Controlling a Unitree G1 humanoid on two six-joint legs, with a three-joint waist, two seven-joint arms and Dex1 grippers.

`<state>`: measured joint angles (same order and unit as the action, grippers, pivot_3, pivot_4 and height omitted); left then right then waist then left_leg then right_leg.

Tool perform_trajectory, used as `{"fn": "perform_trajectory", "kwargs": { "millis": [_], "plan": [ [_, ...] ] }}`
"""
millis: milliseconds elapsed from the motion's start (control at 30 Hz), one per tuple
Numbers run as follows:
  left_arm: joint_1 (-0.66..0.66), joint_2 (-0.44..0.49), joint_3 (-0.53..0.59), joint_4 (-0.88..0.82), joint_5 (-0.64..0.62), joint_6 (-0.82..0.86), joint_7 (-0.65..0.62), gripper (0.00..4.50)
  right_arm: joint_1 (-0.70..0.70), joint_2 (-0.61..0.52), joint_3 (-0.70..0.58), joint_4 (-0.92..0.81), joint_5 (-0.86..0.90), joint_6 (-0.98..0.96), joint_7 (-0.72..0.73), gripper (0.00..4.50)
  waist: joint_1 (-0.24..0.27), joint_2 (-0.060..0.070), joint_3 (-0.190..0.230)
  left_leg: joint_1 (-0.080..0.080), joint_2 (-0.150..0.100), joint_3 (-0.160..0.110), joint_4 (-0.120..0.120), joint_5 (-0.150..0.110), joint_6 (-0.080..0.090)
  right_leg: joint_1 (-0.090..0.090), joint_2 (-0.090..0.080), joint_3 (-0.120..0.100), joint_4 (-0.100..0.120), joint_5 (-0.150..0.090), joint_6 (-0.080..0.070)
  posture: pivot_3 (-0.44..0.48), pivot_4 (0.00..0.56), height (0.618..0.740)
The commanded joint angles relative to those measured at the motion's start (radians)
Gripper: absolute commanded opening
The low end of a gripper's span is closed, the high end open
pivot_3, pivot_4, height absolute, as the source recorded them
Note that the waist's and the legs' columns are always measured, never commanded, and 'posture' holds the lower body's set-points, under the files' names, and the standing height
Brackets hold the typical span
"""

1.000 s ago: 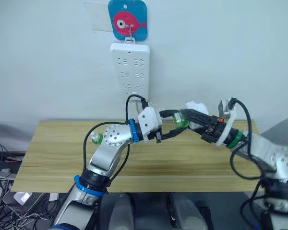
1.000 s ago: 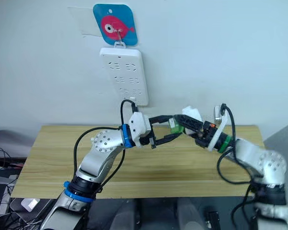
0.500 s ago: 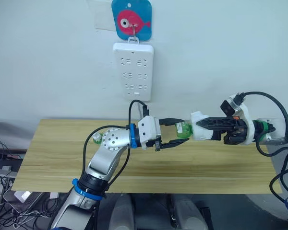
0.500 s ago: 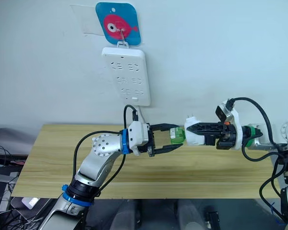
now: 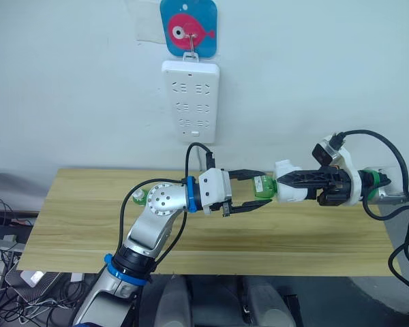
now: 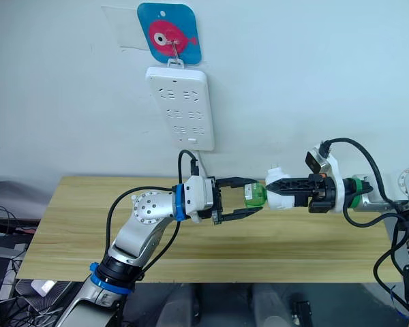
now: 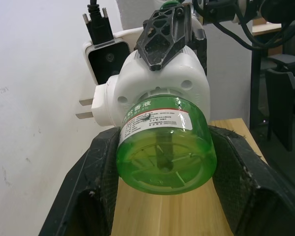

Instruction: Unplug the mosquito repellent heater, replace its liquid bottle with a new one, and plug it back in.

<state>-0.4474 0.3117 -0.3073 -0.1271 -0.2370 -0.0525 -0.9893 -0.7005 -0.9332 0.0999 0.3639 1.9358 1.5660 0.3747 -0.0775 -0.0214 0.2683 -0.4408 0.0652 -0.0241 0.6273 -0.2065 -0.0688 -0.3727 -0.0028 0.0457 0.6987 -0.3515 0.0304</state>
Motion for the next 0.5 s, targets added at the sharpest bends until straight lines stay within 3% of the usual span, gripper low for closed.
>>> {"fn": "perform_trajectory", "kwargs": {
  "millis": [33,167,267,367,500],
  "plan": [
    [0.008,-0.002,-0.006,-0.081,-0.077,0.129,0.002,2.31,-0.015,-0.027,-0.02,-0.06,0.036,0.003,0.043,3.01,0.0,0.0,0.0,0.0,0.0,0.0,0.0,0.0,0.0,0.0,0.0,0.0,0.0,0.0,0.0,-0.112,0.254,0.74],
    [-0.032,0.006,0.098,-0.168,-0.581,0.843,0.145,2.31,0.012,-0.058,-0.021,-0.138,0.036,0.008,0.075,3.01,-0.002,0.0,0.0,-0.001,0.0,-0.002,0.0,0.0,0.0,0.0,0.0,-0.001,0.0,0.0,0.0,-0.113,0.249,0.74],
    [-0.104,-0.021,0.214,-0.043,-0.938,1.228,0.321,2.31,0.038,-0.081,-0.013,-0.178,0.033,-0.004,0.07,3.01,-0.004,0.0,0.0,-0.002,0.0,-0.005,0.002,0.0,0.0,0.0,0.0,-0.004,0.0,0.0,0.0,-0.115,0.25,0.74],
    [-0.169,-0.07,0.309,0.197,-1.297,1.362,0.572,2.31,0.052,-0.089,-0.006,-0.19,0.036,-0.021,0.073,3.01,-0.005,0.0,0.0,-0.002,0.0,-0.005,0.004,0.0,0.0,0.001,0.0,-0.004,0.001,0.0,0.0,-0.115,0.247,0.74],
    [-0.181,-0.061,0.309,0.217,-1.356,1.426,0.65,2.31,0.054,-0.095,0.0,-0.195,0.036,-0.03,0.083,3.01,-0.005,0.0,0.0,-0.003,-0.001,-0.005,0.004,0.0,0.0,0.0,-0.001,-0.004,0.001,0.0,0.0,-0.118,0.247,0.74]
  ]
}}
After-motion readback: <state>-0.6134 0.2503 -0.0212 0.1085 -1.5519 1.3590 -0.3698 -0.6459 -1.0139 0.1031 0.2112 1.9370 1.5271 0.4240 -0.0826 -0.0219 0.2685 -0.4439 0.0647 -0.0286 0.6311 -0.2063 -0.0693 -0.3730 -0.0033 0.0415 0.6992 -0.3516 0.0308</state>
